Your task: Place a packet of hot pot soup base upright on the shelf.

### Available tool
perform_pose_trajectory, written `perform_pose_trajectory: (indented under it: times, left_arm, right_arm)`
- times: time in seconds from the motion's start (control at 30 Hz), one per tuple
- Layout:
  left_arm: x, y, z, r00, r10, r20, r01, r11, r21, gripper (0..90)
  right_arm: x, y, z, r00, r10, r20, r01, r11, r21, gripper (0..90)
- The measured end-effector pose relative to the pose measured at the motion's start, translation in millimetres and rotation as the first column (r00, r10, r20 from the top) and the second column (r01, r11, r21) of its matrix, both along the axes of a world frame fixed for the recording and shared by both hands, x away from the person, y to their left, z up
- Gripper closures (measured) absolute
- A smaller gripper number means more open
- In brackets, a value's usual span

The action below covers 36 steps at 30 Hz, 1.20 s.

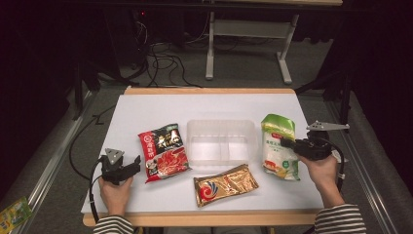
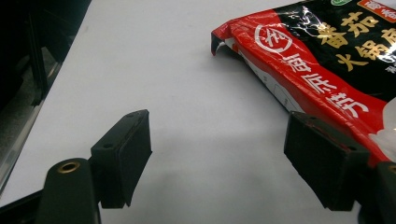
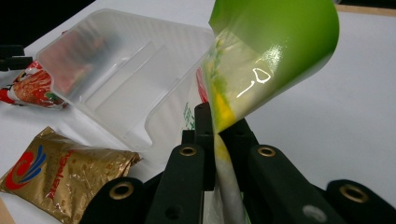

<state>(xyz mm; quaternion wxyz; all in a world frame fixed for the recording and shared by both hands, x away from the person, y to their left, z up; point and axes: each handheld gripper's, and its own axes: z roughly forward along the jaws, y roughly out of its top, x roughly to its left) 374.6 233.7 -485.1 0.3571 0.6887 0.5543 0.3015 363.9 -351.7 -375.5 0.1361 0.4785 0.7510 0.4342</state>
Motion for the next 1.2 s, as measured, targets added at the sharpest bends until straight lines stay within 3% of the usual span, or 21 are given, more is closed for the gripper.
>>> perform_pose_trajectory:
  times: [0.43,1.2]
  left_arm:
    - [-0.9,0.8,0.3,1.0000,0.000,0.008,0.000,0.9999,-0.010,23.6]
    - [-0.6,0.6,0.2,1.0000,0.001,0.006,0.000,1.0000,-0.007,23.7]
  right_arm:
    - [-9.3,3.8,11.5,0.9988,0.013,0.046,-0.014,1.000,0.006,88.0]
    - [-26.3,20.1,34.2,0.9896,0.071,0.126,-0.082,0.993,0.086,88.0]
